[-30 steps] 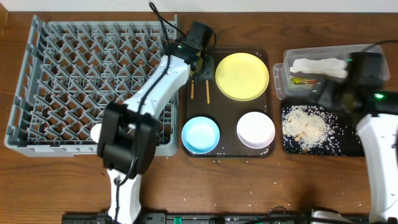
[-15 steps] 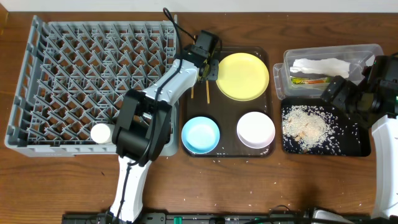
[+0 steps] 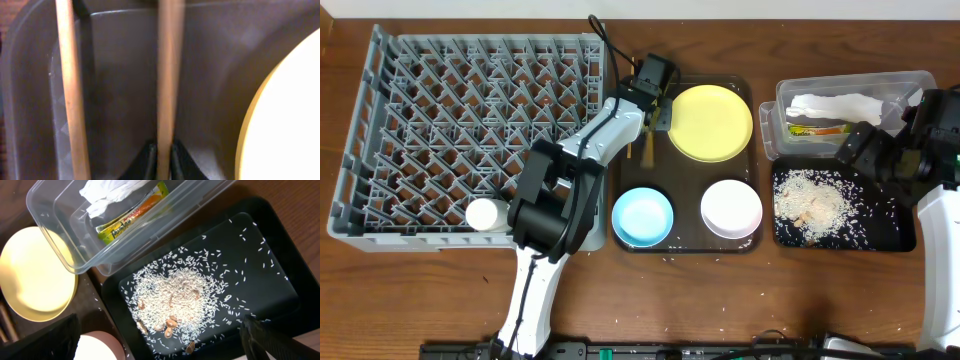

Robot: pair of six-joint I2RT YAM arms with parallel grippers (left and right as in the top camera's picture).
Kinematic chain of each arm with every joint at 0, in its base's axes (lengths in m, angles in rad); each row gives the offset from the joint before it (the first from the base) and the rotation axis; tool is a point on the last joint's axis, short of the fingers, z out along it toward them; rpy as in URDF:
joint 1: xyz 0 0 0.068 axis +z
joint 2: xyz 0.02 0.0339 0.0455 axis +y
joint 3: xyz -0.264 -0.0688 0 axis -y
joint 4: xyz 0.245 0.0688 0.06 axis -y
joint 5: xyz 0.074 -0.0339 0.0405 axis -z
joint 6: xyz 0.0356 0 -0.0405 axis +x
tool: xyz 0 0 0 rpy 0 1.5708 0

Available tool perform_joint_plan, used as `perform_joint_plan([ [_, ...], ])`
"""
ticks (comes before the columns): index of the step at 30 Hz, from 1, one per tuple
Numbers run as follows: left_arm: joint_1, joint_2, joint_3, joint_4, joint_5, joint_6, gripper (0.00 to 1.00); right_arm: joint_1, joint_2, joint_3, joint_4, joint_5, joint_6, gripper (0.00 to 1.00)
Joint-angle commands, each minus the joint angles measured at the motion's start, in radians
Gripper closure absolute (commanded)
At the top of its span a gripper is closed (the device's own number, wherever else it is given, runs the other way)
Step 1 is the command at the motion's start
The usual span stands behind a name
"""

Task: Sort waste into correct bins and load items into the dishwasher
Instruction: 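Reach the left gripper to the chopsticks and grasp one, then place the chopstick into the dish rack with the left gripper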

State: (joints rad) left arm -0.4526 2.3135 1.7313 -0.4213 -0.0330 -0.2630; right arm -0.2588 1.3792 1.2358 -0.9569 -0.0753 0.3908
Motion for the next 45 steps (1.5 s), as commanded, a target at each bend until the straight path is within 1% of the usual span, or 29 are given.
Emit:
perform_joint_plan([
  [1, -0.004, -0.001, 0.006, -0.044, -0.001, 0.0, 0.92, -0.009, -0.007, 0.009, -0.001, -0.004, 0.013, 0.01],
  [9, -0.004, -0.13, 0.006, -0.104, -0.002, 0.0, 0.92, -0.009, -0.007, 0.009, -0.001, -0.004, 0.013, 0.01],
  [14, 0.008, -0.314, 0.006, -0.216, -0.014, 0.0, 0.93, -0.009, -0.007, 0.009, -0.001, -0.004, 0.013, 0.01],
  [17, 0.024, -0.395, 0.005, -0.297, -0.064, 0.0, 0.92, -0.009, -0.007, 0.009, -0.001, -0.004, 0.013, 0.01],
  [20, 0.051, -0.436, 0.005, -0.381, -0.162, 0.001, 0.92, -0.009, -0.007, 0.009, -0.001, -0.004, 0.013, 0.01],
  [22, 0.071, -0.435, 0.003, -0.412, -0.203, 0.002, 0.92, -0.009, -0.007, 0.009, -0.001, -0.004, 0.013, 0.01],
  [24, 0.097, -0.419, -0.031, -0.401, -0.203, 0.059, 0.92, -0.009, -0.007, 0.009, -0.001, -0.004, 0.013, 0.01],
  [27, 0.107, -0.38, -0.047, -0.393, -0.204, 0.111, 0.92, -0.009, -0.007, 0.009, -0.001, -0.004, 0.013, 0.01],
  [33, 0.123, -0.284, -0.047, -0.394, -0.253, 0.101, 0.92, -0.009, -0.007, 0.009, -0.001, -0.004, 0.013, 0.01],
  [37, 0.123, -0.278, -0.047, -0.393, -0.253, 0.082, 0.92, -0.009, -0.007, 0.009, -0.001, -0.004, 0.013, 0.01],
  [38, 0.123, -0.278, -0.047, -0.393, -0.253, 0.083, 0.89, -0.009, -0.007, 0.009, -0.001, -0.004, 0.013, 0.01],
  [41, 0.123, -0.283, -0.045, -0.394, -0.254, 0.095, 0.88, -0.009, -0.007, 0.009, -0.001, -0.004, 0.013, 0.01],
  [44, 0.123, -0.311, -0.034, -0.4, -0.253, 0.094, 0.88, -0.009, -0.007, 0.009, -0.001, -0.004, 0.013, 0.01],
  [45, 0.121, -0.336, -0.029, -0.403, -0.246, 0.094, 0.85, -0.009, -0.007, 0.009, -0.001, -0.004, 0.013, 0.01],
])
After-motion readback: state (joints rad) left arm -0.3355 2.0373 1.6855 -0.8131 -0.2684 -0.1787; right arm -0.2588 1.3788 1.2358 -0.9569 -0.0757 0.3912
